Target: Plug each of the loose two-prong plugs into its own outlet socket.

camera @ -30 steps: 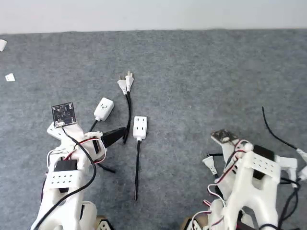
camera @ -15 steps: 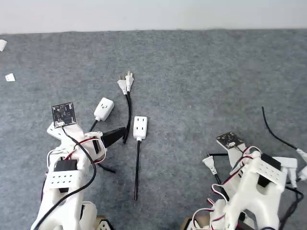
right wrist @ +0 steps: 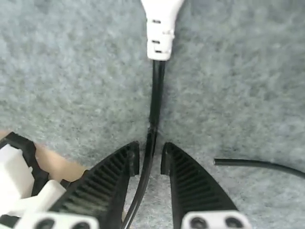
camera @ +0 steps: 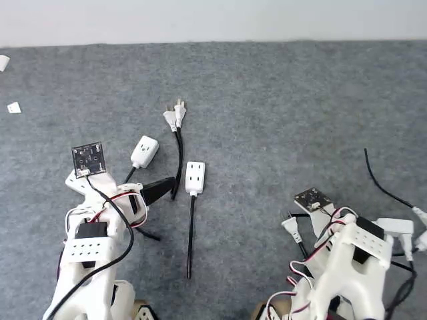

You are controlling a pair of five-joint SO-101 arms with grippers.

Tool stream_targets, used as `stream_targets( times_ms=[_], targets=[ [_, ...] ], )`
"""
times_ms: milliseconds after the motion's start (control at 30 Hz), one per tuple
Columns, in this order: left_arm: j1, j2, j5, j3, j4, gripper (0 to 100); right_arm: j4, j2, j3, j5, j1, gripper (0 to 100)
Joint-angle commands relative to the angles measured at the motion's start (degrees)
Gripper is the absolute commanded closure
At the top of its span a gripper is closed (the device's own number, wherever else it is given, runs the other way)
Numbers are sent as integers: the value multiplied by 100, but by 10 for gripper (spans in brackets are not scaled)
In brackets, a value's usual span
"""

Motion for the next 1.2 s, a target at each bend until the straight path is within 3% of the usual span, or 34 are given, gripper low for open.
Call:
stream_targets(
  times_ms=[0, 100, 500, 833, 1167],
  targets=[
    [18, -123, -26, -136, -123, 489, -40, 48, 114, 53, -57, 936],
    [18, -123, -26, -136, -123, 489, -92, 48, 132, 53, -57, 993],
    [18, -123, -26, -136, -123, 489, 31, -4, -229, -53, 479, 991],
    [18, -123, -26, -136, -123, 489, 1991, -22, -2664, -1925, -646, 991],
    [18, -123, -26, -136, -123, 489, 1393, -549, -3508, -4062, -2193, 991]
  ],
)
